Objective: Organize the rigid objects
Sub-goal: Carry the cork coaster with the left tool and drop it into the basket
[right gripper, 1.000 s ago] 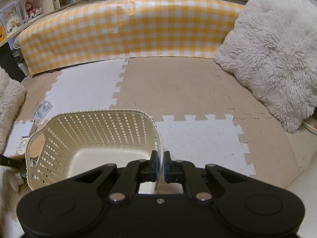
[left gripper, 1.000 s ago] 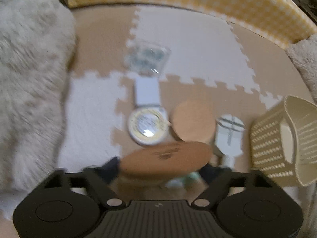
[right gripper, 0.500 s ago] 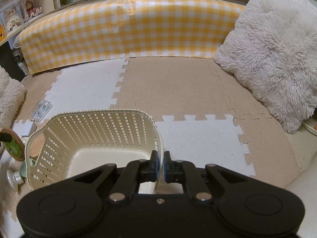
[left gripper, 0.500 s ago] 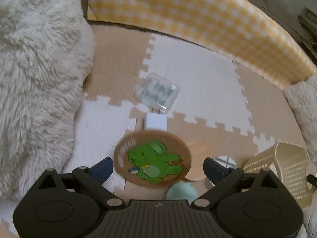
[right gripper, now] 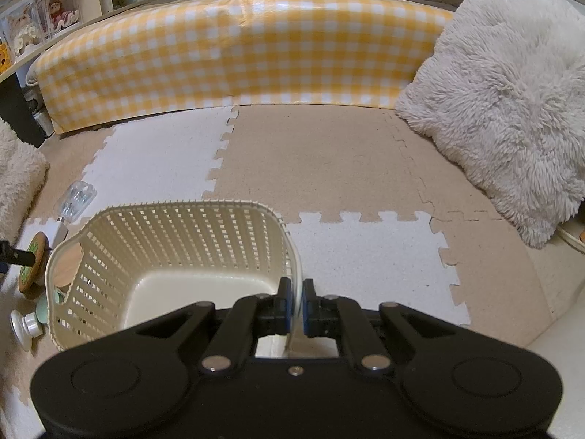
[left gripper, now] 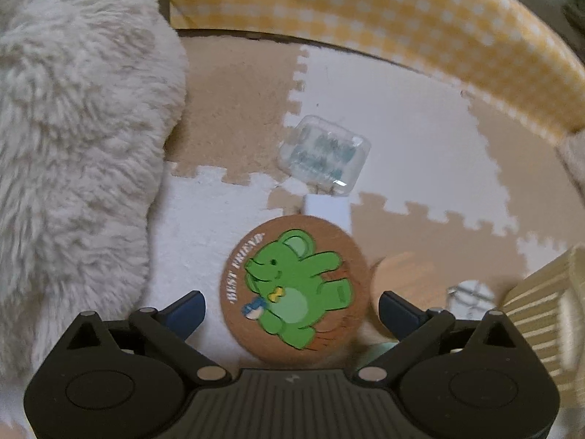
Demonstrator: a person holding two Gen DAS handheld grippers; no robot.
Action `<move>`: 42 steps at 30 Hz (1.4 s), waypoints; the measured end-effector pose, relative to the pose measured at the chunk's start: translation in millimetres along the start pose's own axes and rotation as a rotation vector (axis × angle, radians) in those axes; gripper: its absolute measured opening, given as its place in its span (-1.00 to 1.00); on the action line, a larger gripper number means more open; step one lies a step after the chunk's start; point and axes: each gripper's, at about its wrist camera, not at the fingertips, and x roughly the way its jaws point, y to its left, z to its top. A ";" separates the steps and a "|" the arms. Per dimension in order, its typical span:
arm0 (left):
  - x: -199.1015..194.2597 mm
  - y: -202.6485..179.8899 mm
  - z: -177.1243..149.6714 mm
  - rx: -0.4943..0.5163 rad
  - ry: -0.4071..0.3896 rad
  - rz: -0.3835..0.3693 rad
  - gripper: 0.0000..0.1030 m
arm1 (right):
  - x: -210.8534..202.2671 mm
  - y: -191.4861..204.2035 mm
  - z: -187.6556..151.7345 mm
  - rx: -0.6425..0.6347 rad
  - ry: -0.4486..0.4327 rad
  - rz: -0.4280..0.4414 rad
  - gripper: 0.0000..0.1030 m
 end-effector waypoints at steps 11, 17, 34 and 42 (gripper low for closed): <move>20.8 18.2 0.9 -0.003 0.039 -0.063 0.89 | 0.3 0.2 1.3 -0.001 0.002 0.003 -0.88; 6.6 11.7 4.5 0.001 0.025 -0.017 0.88 | 0.2 -0.1 1.2 -0.001 0.002 0.003 -0.88; -75.1 -65.3 2.9 0.143 -0.136 -0.150 0.88 | 0.1 0.0 1.6 0.005 0.004 0.005 -0.88; -98.8 -127.4 -14.0 0.204 -0.147 -0.302 0.88 | -0.2 -1.0 1.7 0.013 0.008 0.011 -0.88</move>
